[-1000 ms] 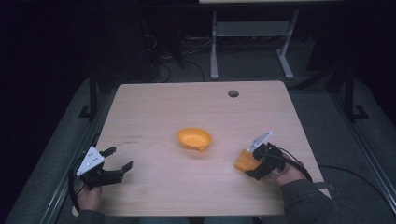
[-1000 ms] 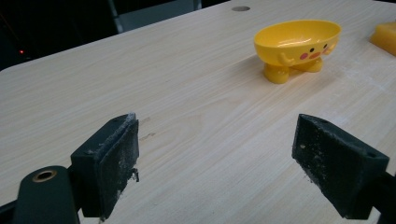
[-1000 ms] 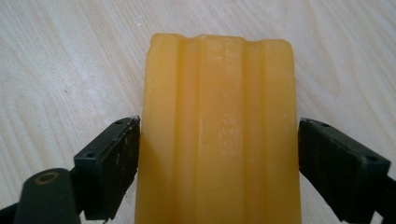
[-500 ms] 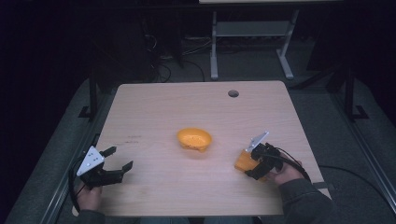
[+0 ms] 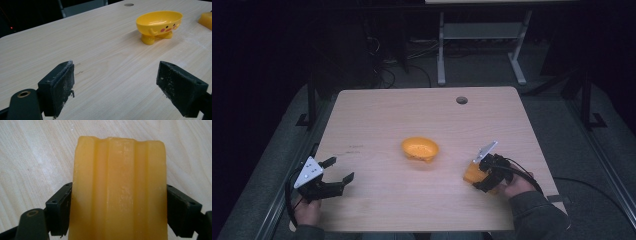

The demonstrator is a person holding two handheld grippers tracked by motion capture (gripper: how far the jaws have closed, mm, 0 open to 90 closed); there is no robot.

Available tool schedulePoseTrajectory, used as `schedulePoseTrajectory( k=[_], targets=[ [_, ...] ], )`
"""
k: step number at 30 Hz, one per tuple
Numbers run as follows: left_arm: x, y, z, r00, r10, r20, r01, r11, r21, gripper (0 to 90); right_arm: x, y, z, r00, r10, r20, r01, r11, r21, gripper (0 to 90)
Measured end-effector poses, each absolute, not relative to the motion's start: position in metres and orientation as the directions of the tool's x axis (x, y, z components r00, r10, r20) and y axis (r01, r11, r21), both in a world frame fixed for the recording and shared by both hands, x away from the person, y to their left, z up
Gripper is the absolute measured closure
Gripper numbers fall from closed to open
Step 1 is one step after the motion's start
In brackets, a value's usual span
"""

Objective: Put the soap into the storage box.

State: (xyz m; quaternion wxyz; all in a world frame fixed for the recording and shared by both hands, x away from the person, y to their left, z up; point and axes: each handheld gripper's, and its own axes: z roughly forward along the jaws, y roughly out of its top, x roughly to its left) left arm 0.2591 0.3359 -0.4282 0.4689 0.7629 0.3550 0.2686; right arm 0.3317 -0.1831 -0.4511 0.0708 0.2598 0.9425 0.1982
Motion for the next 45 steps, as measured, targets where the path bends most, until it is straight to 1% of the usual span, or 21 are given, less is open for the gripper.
schedulePoseTrajectory(
  k=[6,21,22,27,45],
  targets=[
    [0.259,0.336,-0.428,0.603,0.794,0.075,0.288,-0.305,0.908,13.9,0.331,-0.183,-0.45,-0.85,0.526,-0.024,0.473,0.782,0.406,19.7],
    [0.259,0.337,-0.428,0.599,0.797,0.076,0.288,-0.303,0.908,13.9,0.33,-0.183,-0.449,-0.864,0.501,-0.046,0.44,0.797,0.412,20.3],
    [0.259,0.337,-0.428,0.599,0.798,0.075,0.289,-0.303,0.908,13.9,0.33,-0.185,-0.449,-0.866,0.498,-0.031,0.44,0.791,0.425,20.4],
    [0.259,0.337,-0.428,0.599,0.797,0.076,0.288,-0.302,0.909,13.9,0.329,-0.186,-0.443,-0.87,0.493,-0.026,0.429,0.782,0.452,20.4],
    [0.259,0.34,-0.427,0.593,0.802,0.071,0.286,-0.292,0.913,13.9,0.339,-0.17,-0.418,-0.888,0.458,-0.048,0.384,0.794,0.471,20.4]
  ],
)
